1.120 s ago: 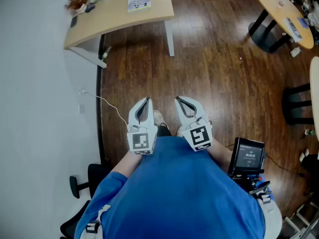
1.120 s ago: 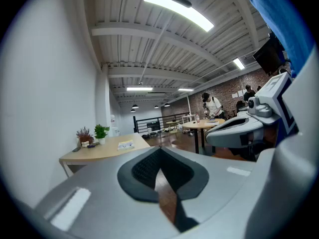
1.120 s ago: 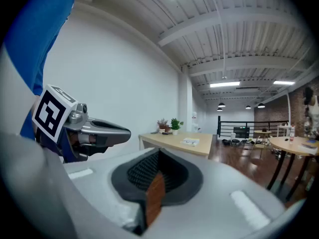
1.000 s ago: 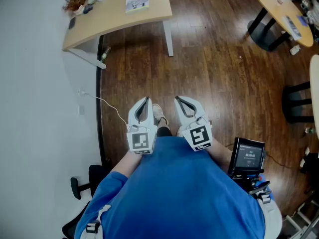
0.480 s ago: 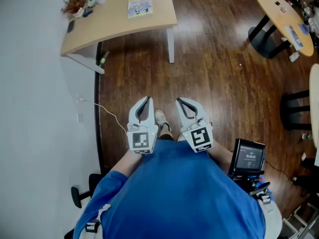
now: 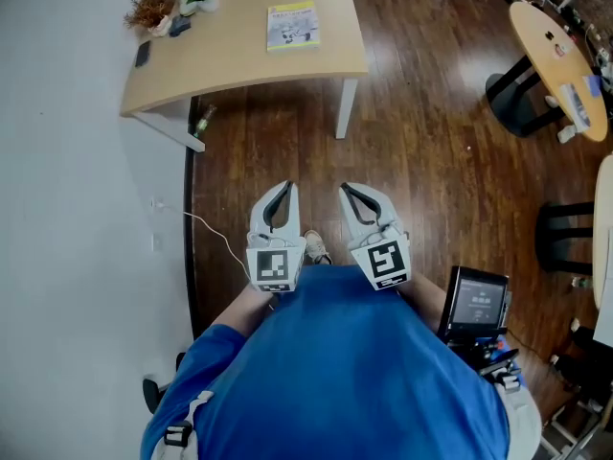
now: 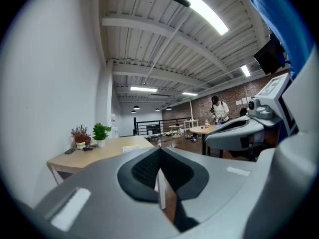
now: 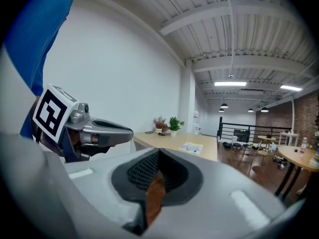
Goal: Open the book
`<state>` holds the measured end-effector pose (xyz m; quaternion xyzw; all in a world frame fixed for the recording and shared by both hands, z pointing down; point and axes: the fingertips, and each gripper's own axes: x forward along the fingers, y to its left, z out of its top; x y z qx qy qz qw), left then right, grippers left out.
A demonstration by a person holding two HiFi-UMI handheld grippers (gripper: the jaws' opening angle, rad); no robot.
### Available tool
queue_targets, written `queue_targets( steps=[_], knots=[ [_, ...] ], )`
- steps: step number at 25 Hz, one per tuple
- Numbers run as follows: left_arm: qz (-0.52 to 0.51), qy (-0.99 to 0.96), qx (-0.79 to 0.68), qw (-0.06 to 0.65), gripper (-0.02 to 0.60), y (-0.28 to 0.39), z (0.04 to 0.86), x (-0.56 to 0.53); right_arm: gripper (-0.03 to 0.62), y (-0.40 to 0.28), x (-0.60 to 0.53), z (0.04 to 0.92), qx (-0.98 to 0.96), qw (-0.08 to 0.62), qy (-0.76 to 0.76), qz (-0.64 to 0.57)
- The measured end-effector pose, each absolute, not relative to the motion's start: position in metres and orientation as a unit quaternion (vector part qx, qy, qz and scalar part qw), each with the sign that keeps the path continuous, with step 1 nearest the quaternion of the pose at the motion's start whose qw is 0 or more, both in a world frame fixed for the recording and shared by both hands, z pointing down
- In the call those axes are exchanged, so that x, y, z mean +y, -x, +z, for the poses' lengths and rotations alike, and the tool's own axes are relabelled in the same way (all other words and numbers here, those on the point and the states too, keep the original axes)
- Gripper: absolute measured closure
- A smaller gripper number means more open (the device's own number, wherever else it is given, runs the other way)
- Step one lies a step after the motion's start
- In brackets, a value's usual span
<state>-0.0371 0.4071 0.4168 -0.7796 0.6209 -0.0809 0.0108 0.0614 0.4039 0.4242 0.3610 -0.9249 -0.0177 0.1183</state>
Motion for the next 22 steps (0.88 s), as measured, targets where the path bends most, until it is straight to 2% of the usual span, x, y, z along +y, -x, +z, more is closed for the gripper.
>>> queue_targets(
  steps=[9,22],
  knots=[
    [-0.073,0.785,0.615,0.008,0.574,0.084,0.42,0.366,0.591,-0.016,0.364,0.427,-0.92,0.124,-0.372,-0.022],
    [-0.082,0.782,0.618,0.0,0.575,0.099,0.43,0.307,0.591,0.001,0.3,0.435,-0.922,0.122,-0.367,-0.013]
  ],
)
